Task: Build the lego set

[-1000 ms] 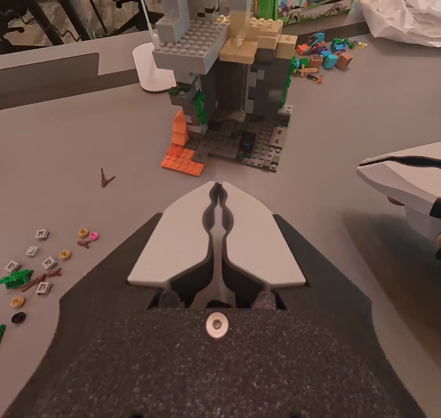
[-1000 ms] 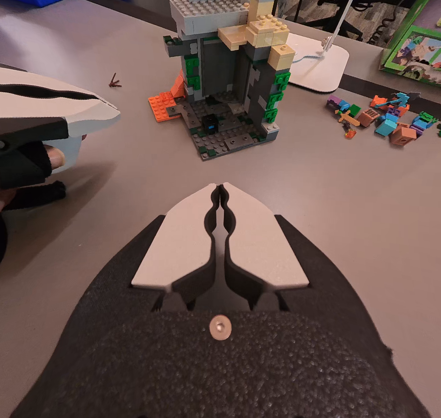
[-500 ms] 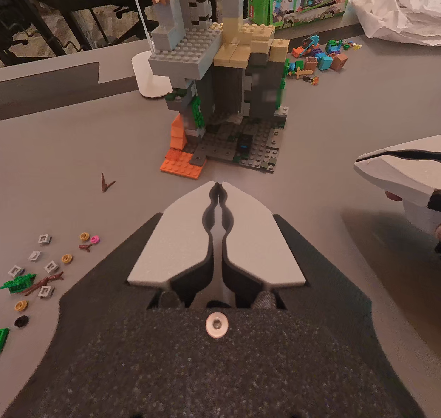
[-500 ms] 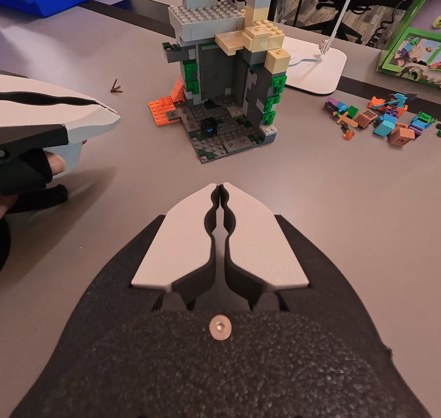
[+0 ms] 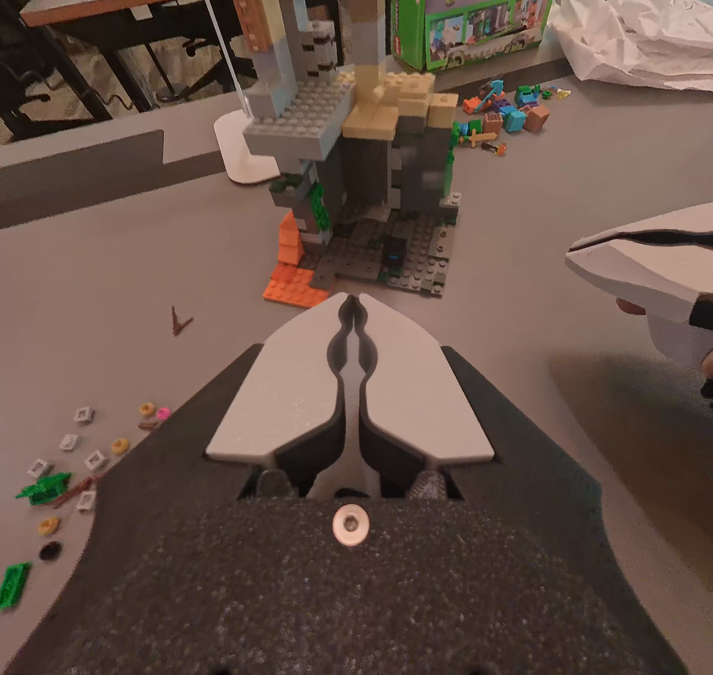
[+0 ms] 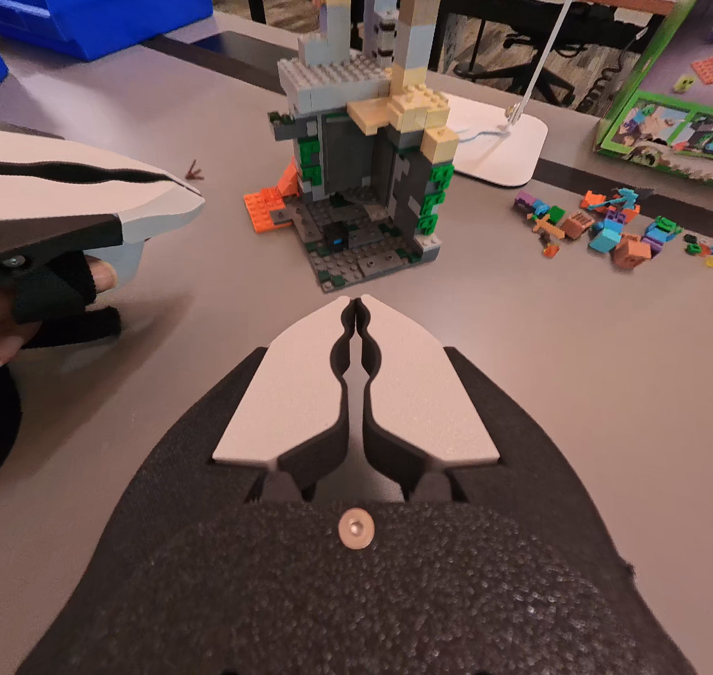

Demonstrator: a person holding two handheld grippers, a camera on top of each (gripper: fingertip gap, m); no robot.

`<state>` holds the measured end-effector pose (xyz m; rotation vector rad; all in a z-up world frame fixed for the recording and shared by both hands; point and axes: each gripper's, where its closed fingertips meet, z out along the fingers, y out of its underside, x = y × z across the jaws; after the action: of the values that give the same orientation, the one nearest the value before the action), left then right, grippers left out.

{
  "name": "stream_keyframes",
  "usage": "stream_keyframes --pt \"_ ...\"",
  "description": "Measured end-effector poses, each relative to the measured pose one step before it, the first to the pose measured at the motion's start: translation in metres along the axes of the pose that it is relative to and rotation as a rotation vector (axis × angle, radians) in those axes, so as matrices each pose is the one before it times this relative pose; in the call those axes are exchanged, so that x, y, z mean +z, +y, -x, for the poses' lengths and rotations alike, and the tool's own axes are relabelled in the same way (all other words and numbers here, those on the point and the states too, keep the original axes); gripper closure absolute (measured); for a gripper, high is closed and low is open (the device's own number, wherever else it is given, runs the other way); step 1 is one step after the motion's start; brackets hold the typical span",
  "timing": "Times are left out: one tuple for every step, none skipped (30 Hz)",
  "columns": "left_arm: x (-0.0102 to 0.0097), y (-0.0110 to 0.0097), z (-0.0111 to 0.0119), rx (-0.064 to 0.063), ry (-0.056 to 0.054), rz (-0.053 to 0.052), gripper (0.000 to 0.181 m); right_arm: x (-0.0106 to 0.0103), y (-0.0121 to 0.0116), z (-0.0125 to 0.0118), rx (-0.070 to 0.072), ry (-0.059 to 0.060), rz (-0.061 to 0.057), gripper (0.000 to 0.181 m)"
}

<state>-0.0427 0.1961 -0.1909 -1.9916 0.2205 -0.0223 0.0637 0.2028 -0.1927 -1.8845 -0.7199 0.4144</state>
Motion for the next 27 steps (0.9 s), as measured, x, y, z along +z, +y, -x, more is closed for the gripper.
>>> stream_keyframes --pt "0.00094 -0.00469 0.00254 0.0036 -0.0023 -0.0092 0.181 0.00110 -0.00488 -0.00126 -0.0026 0.0009 -0.0093 0.181" --pt "0.00136 -0.00554 0.00281 -0.0071 0.0029 -0.0089 0.181 0.00133 -0.00484 -0.00191 -0.0082 0.0045 -0.0090 0.181" --pt "0.00132 -0.00645 0.00425 -0.0064 -0.0023 -0.0089 0.181 0.00148 -0.00461 -0.00240 -0.0119 0.0068 -0.0074 0.181" --pt "0.00128 -0.00774 0.00609 0.0008 -0.0112 -0.0144 0.181 0.00164 -0.00468 -0.00262 -0.0092 0.0054 -0.0059 0.181" --pt "0.00141 -0.00866 0.00633 -0.0019 -0.0098 -0.0156 0.181 0.00170 -0.00538 -0.00258 -0.0003 0.0025 -0.0072 0.181" --pt "0.00178 -0.00908 0.00562 -0.0089 -0.0026 -0.0133 0.181 0.00158 -0.00651 -0.00265 0.0080 0.0004 -0.0103 0.181" --pt "0.00186 -0.00985 0.00561 -0.0075 -0.0043 -0.0150 0.181 0.00140 -0.00802 -0.00308 0.0120 0.0033 -0.0154 0.181" --pt "0.00204 -0.01021 0.00563 0.0008 -0.0077 -0.0143 0.181 0.00130 -0.00939 -0.00388 0.0117 0.0087 -0.0198 0.181" --pt "0.00241 -0.01025 0.00546 0.0025 -0.0102 -0.0157 0.181 0.00145 -0.01008 -0.00371 0.0076 0.0074 -0.0199 0.181" --pt "0.00279 -0.01014 0.00462 0.0012 -0.0074 -0.0150 0.181 0.00161 -0.01087 -0.00356 0.0054 0.0059 -0.0202 0.181" --pt "0.00295 -0.00980 0.00337 0.0010 -0.0024 -0.0127 0.181 0.00177 -0.01155 -0.00373 0.0037 0.0055 -0.0216 0.181" --pt "0.00296 -0.00989 0.00343 0.0003 -0.0051 -0.0147 0.181 0.00208 -0.01198 -0.00397 0.0013 0.0063 -0.0224 0.181" --pt "0.00294 -0.00973 0.00366 0.0016 -0.0087 -0.0146 0.181 0.00244 -0.01220 -0.00422 -0.0021 0.0072 -0.0222 0.181" --pt "0.00307 -0.00954 0.00320 -0.0024 -0.0059 -0.0144 0.181 0.00294 -0.01244 -0.00460 -0.0014 0.0085 -0.0223 0.181" --pt "0.00304 -0.00956 0.00274 -0.0074 -0.0026 -0.0163 0.181 0.00350 -0.01259 -0.00422 0.0031 0.0071 -0.0243 0.181" --pt "0.00310 -0.00903 0.00261 -0.0066 -0.0019 -0.0155 0.181 0.00423 -0.01173 -0.00303 0.0064 0.0015 -0.0225 0.181" --pt "0.00332 -0.00853 0.00294 -0.0039 -0.0060 -0.0153 0.181 0.00479 -0.01024 -0.00159 0.0043 -0.0041 -0.0165 0.181" --pt "0.00338 -0.00746 0.00315 0.0042 -0.0084 -0.0121 0.181 0.00523 -0.00845 -0.00068 -0.0031 -0.0047 -0.0106 0.181" --pt "0.00360 -0.00611 0.00307 0.0111 -0.0089 -0.0063 0.181 0.00530 -0.00798 -0.00065 -0.0089 -0.0005 -0.0101 0.181" --pt "0.00329 -0.00596 0.00322 0.0051 -0.0074 -0.0082 0.181 0.00519 -0.00840 -0.00021 -0.0070 0.0004 -0.0164 0.181" --pt "0.00296 -0.00670 0.00301 -0.0094 -0.0036 -0.0138 0.181 0.00539 -0.00807 0.00067 -0.0020 -0.0034 -0.0182 0.181" --pt "0.00306 -0.00637 0.00236 -0.0162 0.0016 -0.0138 0.181 0.00579 -0.00693 0.00139 0.0019 -0.0045 -0.0150 0.181" --pt "0.00340 -0.00553 0.00155 -0.0157 0.0035 -0.0119 0.181 0.00630 -0.00561 0.00190 0.0047 -0.0050 -0.0143 0.181" --pt "0.00375 -0.00480 0.00130 -0.0072 0.0002 -0.0115 0.181 0.00668 -0.00422 0.00267 0.0039 -0.0083 -0.0107 0.181" --pt "0.00421 -0.00341 0.00145 0.0040 -0.0053 -0.0068 0.181 0.00690 -0.00299 0.00244 0.0017 -0.0069 -0.0078 0.181" --pt "0.00453 -0.00190 0.00165 0.0113 -0.0077 -0.0024 0.181 0.00677 -0.00235 0.00256 -0.0012 -0.0069 -0.0070 0.181" --pt "0.00462 -0.00133 0.00219 0.0088 -0.0098 -0.0029 0.181 0.00679 -0.00107 0.00290 -0.0026 -0.0086 -0.0020 0.181"
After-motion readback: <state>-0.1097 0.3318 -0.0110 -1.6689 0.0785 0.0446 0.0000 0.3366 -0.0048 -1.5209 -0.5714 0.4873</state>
